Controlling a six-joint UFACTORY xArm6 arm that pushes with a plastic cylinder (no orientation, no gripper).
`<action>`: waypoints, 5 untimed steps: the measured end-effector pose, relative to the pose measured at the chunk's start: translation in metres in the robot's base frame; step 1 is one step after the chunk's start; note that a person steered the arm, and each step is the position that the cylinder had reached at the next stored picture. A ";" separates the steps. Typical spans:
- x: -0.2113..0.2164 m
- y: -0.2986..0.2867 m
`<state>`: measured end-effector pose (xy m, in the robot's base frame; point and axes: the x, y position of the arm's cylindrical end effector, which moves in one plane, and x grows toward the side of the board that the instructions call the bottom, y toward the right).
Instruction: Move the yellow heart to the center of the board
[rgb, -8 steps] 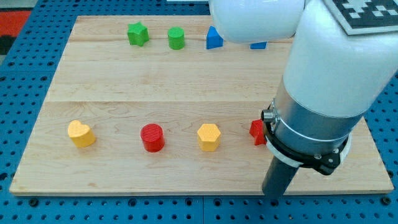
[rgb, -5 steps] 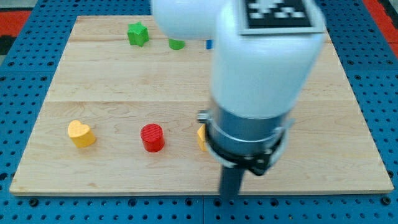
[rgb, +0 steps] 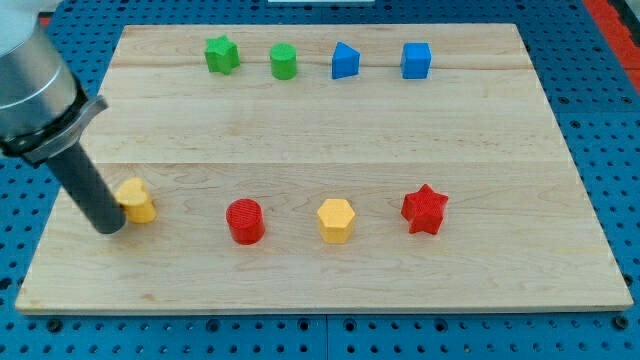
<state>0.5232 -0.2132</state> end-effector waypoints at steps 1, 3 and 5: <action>-0.016 0.035; -0.050 0.002; -0.088 0.024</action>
<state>0.4356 -0.1894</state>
